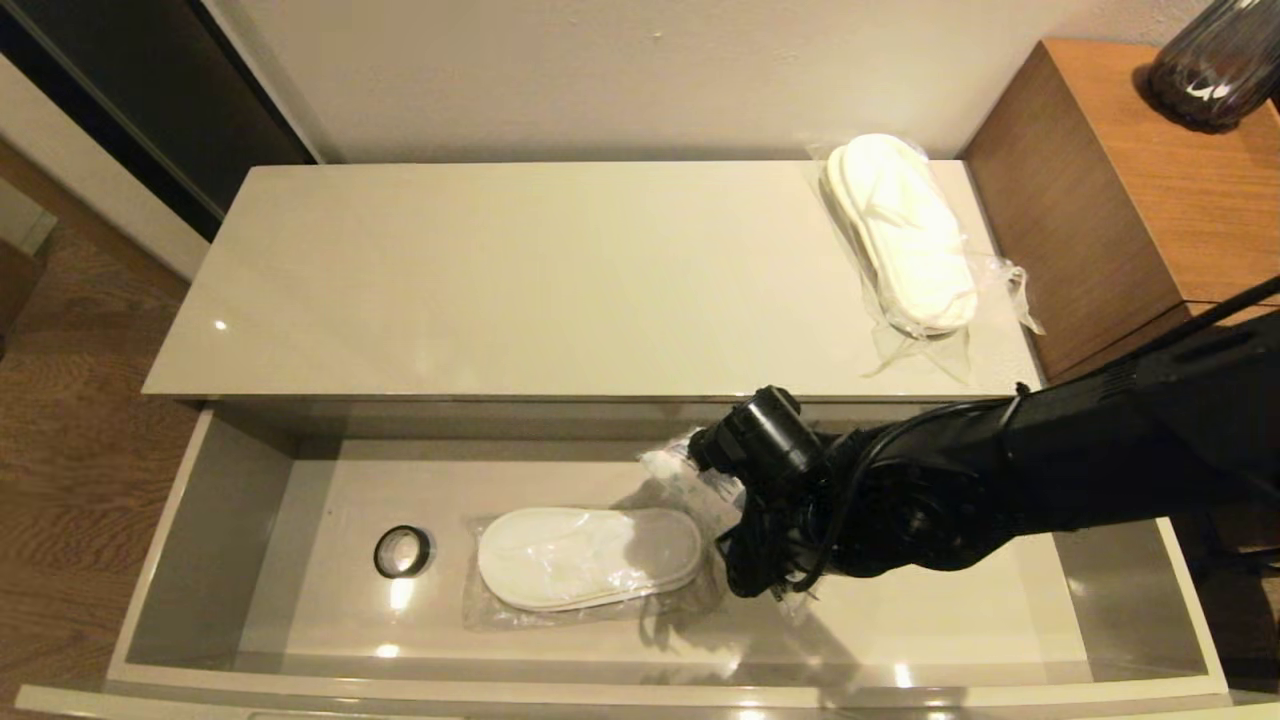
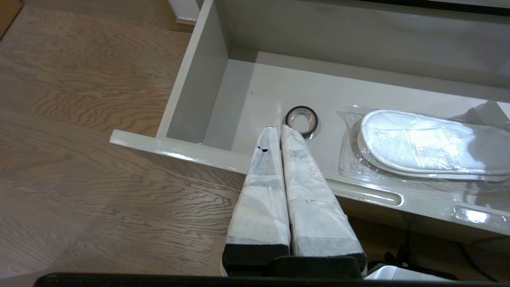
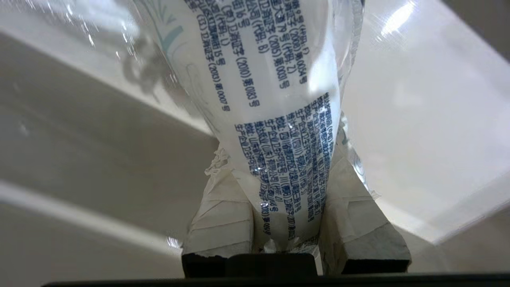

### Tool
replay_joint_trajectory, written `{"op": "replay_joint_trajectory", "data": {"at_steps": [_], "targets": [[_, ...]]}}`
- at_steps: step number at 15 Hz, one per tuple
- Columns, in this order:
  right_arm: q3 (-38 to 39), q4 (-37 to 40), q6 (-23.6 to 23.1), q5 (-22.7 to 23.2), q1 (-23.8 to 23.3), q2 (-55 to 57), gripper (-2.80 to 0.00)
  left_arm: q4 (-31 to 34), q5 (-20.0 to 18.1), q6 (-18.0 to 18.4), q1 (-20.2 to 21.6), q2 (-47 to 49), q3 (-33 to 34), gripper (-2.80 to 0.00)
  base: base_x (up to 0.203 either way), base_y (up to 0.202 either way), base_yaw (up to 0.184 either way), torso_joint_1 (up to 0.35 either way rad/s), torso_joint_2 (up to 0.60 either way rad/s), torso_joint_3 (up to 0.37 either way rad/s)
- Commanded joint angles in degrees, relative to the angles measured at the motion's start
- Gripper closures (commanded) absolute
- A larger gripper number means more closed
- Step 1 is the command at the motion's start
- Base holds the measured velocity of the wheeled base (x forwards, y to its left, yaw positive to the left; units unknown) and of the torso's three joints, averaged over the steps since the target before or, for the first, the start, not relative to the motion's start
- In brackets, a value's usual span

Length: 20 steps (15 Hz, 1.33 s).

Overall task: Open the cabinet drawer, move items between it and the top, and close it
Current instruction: Put the tissue in the drawer, then pick up the disposable slippers on the table

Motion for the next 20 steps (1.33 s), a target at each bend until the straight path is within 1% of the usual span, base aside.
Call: {"op": "replay_joint_trajectory", "data": {"at_steps": [1, 2, 5, 8, 9, 14, 16, 18, 20], "targets": [[-0.1, -0.5, 0.3, -0.2, 0.0, 2.1, 0.0, 0.0, 0.0, 0.0, 0.0, -2.2, 0.1, 0.0, 0.0, 0.0, 0.0, 0.0, 0.0, 0.0], [0.2, -0.5, 0.8, -0.5, 0.0, 2.7, 0.0, 0.0, 0.0, 0.0, 0.0, -2.2, 0.1, 0.0, 0.0, 0.0, 0.0, 0.0, 0.0, 0.0], [0.5, -0.8, 1.9, -3.7, 0.1, 4.1, 0.0, 0.0, 0.0, 0.0, 0.0, -2.2, 0.1, 0.0, 0.0, 0.0, 0.0, 0.0, 0.0, 0.0], [1.0, -4.1, 1.8, -4.5, 0.1, 4.9, 0.0, 0.0, 0.0, 0.0, 0.0, -2.2, 0.1, 0.0, 0.0, 0.0, 0.0, 0.0, 0.0, 0.0], [1.2, -5.1, 1.9, -5.1, 0.1, 4.9, -2.8, 0.0, 0.0, 0.0, 0.0, -2.2, 0.1, 0.0, 0.0, 0.0, 0.0, 0.0, 0.0, 0.0], [2.2, -5.0, 2.6, -5.1, 0.1, 2.0, -2.8, 0.0, 0.0, 0.0, 0.0, -2.2, 0.1, 0.0, 0.0, 0.0, 0.0, 0.0, 0.0, 0.0], [3.2, -4.4, 3.7, -4.9, 0.1, -2.1, -2.8, -0.1, 0.0, 0.0, 0.0, -2.2, 0.1, 0.0, 0.0, 0.0, 0.0, 0.0, 0.0, 0.0], [5.8, -3.1, 4.9, -4.9, 0.1, -7.4, -2.8, 0.0, 0.0, 0.0, 0.0, -2.2, 0.1, 0.0, 0.0, 0.0, 0.0, 0.0, 0.0, 0.0], [7.7, -0.3, 6.3, -4.8, 0.0, -13.5, -2.8, 0.0, 0.0, 0.0, 0.0, -2.2, 0.1, 0.0, 0.0, 0.0, 0.0, 0.0, 0.0, 0.0]]}}
